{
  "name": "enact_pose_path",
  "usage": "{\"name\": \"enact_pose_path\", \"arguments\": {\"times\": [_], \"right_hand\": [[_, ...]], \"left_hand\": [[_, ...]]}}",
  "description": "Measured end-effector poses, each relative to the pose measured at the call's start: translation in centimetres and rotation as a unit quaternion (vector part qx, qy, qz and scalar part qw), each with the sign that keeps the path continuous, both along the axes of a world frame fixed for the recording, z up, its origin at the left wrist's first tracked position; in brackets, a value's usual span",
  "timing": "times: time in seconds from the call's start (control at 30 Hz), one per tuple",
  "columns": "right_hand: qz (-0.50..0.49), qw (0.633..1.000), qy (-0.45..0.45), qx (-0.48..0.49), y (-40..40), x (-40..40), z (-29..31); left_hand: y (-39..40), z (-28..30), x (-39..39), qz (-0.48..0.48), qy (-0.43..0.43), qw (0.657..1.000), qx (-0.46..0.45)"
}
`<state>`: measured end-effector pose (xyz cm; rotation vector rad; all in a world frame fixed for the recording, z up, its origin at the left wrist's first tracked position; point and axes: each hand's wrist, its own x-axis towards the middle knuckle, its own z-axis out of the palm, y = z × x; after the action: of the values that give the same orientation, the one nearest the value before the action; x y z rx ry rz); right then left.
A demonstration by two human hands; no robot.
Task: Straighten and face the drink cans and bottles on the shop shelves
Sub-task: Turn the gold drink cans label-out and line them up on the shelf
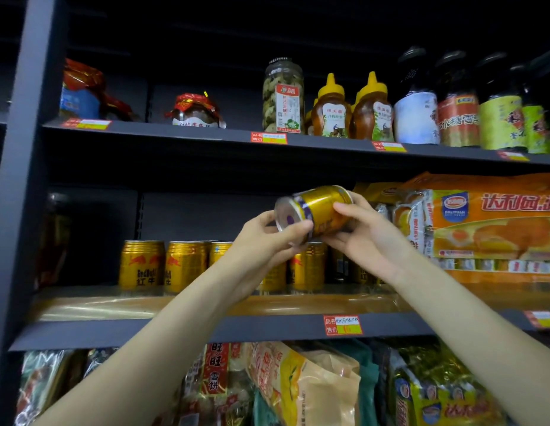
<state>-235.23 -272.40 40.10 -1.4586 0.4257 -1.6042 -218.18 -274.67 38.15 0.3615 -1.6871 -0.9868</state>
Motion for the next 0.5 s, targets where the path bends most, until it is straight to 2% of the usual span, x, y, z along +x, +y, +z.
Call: {"name": "enact_pose_path", "arguments": {"times": [0.07, 0.17, 0.27, 0.37, 0.43, 0.5], "right_hand": [[-0.018, 0.999, 0.016, -0.022, 0.1, 0.1, 0.0], [-0.032, 0.997, 0.068, 0.009, 0.5, -0.3, 0.1], [-0.035, 0.994, 0.081, 0.061, 0.6, -0.5, 0.1], [-0.032, 0.998, 0.043, 0.023, 0.4, -0.2, 0.0], [-0.042, 0.999, 0.03, -0.018, 0.5, -0.2, -0.2], [-0.078, 0.993, 0.061, -0.067, 0.5, -0.3, -0.3]], "left_hand": [[-0.1, 0.2, 0.0, 0.005, 0.034, 0.999, 0.004], [-0.2, 0.1, 0.8, 0.137, -0.004, 0.975, -0.174], [0.1, 0.2, 1.6, 0.115, -0.036, 0.959, -0.258], [-0.1, 0.1, 1.5, 0.111, -0.042, 0.961, -0.251], [-0.4, 0.0, 1.3, 0.069, -0.006, 0.984, -0.162], [-0.9, -0.3, 1.3, 0.051, -0.011, 0.994, -0.1]]}}
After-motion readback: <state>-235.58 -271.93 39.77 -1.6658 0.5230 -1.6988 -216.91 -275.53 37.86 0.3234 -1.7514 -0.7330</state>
